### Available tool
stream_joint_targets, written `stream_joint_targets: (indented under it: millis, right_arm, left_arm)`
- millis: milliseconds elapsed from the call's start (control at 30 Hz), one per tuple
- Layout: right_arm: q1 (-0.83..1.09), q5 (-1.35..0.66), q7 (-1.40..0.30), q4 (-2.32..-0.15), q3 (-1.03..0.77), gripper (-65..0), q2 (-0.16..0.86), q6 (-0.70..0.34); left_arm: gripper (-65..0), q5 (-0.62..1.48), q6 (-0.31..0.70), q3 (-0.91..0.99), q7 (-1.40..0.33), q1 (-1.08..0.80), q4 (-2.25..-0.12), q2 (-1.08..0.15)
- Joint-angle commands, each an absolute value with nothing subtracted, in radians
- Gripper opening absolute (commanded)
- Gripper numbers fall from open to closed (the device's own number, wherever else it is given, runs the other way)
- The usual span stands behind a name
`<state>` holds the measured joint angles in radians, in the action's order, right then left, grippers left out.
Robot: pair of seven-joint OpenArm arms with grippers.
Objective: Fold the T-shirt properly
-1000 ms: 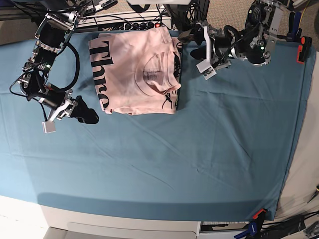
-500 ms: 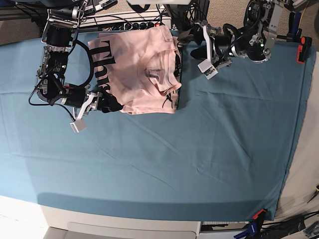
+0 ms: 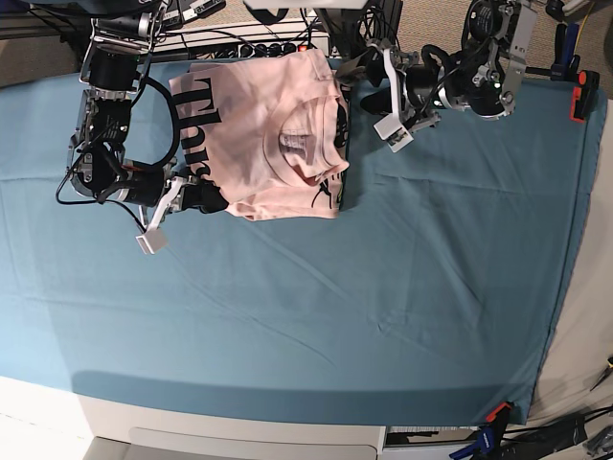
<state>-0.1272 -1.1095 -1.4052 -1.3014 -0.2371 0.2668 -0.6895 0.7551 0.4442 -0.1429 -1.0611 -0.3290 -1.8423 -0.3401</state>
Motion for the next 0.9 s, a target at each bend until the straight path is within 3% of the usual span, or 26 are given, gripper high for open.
stream_joint_targets:
  millis: [0, 200, 867]
  right_arm:
    - [-0.144, -1.125, -1.396, -1.314, -0.238, -65.0, 0.280, -0.696]
    - [-0.144, -1.126, -1.396, -1.314, -0.238, -65.0, 0.280, -0.696]
    - [-0.144, -1.126, -1.396, -1.314, -0.238, -65.0, 0.280, -0.696]
  left_arm:
    - [-20.6, 0.594, 0.388, -0.152, -1.197, -0.359, -1.816, -0.339]
    - [-20.6, 0.595, 0.388, -0.153, -1.193, -0.363, -1.816, -0.274]
    - [-20.6, 0.686, 0.412, -0.155, -1.192, -0.387, -1.816, -0.244]
